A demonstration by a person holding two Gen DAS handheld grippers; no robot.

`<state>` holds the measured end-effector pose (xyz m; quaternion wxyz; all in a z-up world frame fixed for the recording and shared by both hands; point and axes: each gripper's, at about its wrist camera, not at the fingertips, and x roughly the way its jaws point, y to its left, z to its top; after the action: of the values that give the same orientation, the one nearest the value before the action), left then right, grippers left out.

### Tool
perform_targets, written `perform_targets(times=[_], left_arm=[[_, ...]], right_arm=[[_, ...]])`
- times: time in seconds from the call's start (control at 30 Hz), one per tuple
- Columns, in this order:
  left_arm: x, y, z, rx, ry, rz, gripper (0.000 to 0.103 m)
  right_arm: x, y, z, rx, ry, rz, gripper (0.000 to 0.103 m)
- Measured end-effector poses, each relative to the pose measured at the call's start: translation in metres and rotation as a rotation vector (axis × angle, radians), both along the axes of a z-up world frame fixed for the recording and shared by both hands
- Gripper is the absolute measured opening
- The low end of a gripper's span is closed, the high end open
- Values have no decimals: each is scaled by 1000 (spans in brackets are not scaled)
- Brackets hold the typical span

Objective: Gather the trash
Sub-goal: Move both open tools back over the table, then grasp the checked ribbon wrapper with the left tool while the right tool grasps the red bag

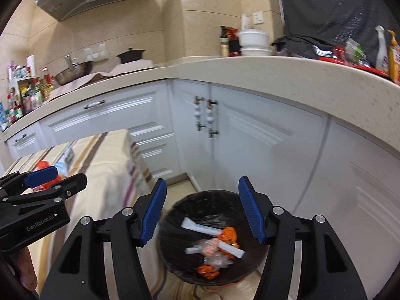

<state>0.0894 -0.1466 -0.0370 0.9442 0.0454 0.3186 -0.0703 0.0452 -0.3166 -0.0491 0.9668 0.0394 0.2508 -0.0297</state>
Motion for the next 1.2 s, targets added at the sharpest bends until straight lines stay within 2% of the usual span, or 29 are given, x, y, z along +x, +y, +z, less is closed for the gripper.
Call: perform_targets(times=[0.33, 0.53, 1.0, 1.1, 1.2], left_arm=[[-5, 87, -7, 5, 25, 182, 65], [-1, 121, -16, -5, 54, 261, 65], [4, 159, -31, -22, 101, 345, 65], [10, 158, -34, -19, 110, 341, 73], [18, 153, -38, -6, 127, 335, 73]], right_arm=[[15, 75, 3, -16, 5, 171, 59], [21, 106, -1, -26, 16, 238, 59], [48, 140, -5, 7, 49, 301, 60], [50, 144, -5, 15, 50, 312, 61], [51, 144, -6, 20, 56, 317, 61]])
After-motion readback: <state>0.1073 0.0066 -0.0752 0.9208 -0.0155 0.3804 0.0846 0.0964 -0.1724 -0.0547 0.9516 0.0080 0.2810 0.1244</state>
